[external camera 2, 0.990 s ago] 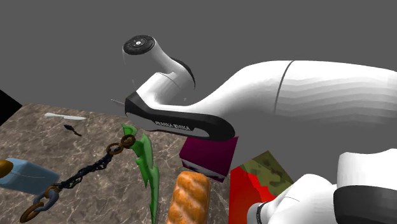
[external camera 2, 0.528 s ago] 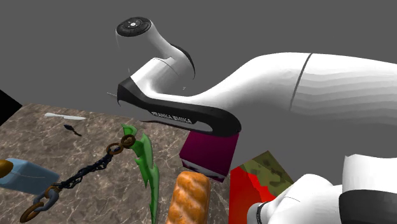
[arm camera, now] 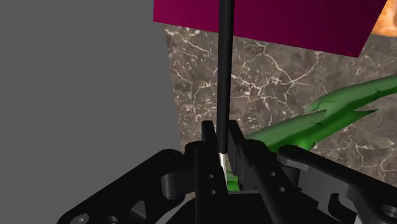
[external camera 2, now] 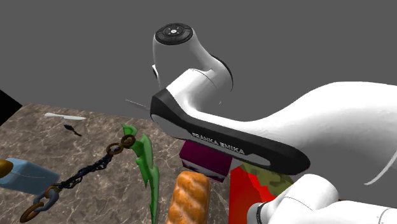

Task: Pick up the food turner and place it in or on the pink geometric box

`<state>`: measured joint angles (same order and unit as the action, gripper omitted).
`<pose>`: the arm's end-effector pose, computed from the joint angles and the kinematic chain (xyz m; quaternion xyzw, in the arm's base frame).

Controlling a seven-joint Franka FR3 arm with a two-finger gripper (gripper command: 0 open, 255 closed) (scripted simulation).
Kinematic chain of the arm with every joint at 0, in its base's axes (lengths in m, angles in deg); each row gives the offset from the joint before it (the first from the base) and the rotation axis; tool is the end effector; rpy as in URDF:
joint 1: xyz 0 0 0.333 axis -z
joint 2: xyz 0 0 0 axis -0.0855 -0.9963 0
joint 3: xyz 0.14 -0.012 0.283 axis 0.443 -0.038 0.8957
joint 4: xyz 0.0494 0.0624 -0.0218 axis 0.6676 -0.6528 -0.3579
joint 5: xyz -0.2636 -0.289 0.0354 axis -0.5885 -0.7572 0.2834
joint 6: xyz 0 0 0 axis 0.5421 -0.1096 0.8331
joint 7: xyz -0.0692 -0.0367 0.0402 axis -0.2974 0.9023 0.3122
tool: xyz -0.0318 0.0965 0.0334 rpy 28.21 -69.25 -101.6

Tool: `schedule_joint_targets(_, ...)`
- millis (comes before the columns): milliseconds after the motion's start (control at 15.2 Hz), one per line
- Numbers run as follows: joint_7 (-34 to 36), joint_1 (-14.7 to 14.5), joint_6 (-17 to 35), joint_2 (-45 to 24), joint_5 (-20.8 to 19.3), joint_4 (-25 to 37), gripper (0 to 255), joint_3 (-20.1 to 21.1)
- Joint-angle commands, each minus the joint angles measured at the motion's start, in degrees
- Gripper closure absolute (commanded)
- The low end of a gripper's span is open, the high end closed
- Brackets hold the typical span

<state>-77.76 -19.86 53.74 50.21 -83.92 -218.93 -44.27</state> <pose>0.4078 0.1904 0.5385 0.8957 0.4293 0.1053 0.0491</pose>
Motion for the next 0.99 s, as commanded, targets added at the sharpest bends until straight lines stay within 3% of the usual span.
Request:
schedule_joint_targets(0,-1.4,-0.1,-0.2,4.4,0.5,-4.0,255,-1.1)
schedule_joint_targets(396,-5.1,-0.2,-3.9,18.7,0.7,-14.5,255,-4.5)
schedule_joint_targets(792,-8.9,0.6,-10.7,33.9,-0.7,-22.8,255,-8.2)
schedule_joint_targets(924,-9.1,0.6,-10.4,34.6,-0.8,-23.9,255,-8.3)
